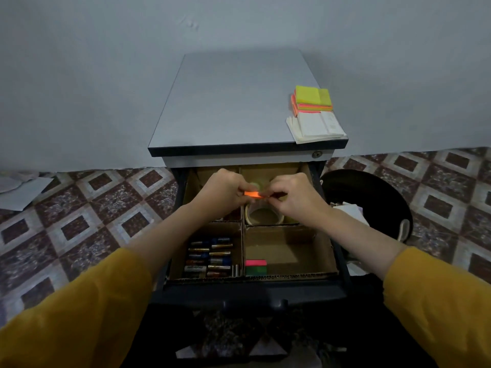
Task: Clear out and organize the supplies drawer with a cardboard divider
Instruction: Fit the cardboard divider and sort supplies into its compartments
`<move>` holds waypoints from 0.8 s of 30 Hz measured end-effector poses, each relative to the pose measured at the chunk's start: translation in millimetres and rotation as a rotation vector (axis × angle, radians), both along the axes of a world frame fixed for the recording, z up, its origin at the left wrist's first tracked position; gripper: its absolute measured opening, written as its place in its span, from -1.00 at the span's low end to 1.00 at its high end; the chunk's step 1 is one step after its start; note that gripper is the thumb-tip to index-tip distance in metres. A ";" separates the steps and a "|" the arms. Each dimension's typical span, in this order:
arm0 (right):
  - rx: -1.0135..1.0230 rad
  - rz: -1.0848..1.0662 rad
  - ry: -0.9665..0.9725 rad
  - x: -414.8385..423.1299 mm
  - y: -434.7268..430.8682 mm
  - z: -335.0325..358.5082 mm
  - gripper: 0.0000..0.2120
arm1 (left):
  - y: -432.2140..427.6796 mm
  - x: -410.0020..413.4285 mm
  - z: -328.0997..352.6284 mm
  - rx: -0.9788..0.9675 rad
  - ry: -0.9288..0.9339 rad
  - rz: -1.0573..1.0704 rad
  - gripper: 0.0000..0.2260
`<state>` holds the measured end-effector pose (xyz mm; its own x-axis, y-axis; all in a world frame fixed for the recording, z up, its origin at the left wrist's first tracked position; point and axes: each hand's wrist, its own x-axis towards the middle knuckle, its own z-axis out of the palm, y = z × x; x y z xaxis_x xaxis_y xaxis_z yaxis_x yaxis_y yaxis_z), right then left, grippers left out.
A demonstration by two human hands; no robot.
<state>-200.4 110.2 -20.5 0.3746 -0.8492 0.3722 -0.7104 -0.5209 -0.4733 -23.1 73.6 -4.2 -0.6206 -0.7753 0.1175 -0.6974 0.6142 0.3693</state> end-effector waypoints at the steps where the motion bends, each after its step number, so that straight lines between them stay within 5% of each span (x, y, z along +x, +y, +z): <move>1: 0.011 0.011 -0.017 -0.1 0.9 -3.9 -0.89 | 1.6 1.7 -3.9 -0.003 0.011 0.000 -0.80; 8: 0.090 0.047 -0.100 4.1 7.0 -29.2 -0.86 | 9.2 11.3 -34.7 0.022 0.079 -0.013 -0.80; 24: 0.068 0.034 0.032 6.2 9.5 -47.4 -0.81 | 10.5 14.7 -64.5 0.047 0.112 -0.027 -0.79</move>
<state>-194.1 119.7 -67.9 0.4147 -0.8585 0.3016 -0.7080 -0.5126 -0.4858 -8.4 84.1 -68.7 -0.6260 -0.7650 0.1516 -0.6336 0.6122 0.4730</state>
